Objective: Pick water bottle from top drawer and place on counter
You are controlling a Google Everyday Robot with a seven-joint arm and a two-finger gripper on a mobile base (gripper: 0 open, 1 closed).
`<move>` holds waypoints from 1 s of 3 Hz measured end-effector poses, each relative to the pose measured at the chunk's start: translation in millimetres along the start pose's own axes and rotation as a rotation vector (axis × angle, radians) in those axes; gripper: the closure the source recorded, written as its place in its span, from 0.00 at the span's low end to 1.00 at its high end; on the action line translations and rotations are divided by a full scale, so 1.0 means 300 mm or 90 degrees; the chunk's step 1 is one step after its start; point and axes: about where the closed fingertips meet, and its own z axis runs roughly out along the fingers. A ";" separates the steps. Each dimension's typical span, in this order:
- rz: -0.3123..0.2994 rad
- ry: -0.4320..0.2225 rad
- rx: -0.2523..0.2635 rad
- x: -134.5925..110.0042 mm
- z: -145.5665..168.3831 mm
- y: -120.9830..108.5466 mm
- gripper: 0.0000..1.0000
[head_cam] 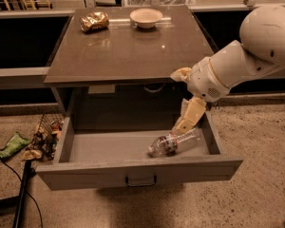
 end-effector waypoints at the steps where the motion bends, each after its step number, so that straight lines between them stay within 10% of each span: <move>1: -0.006 0.002 -0.025 0.051 0.095 0.009 0.00; 3: -0.057 -0.012 -0.078 0.220 0.252 0.005 0.00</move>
Offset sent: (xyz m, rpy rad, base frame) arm 0.0059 0.0066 -0.1260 0.0120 0.0492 0.2119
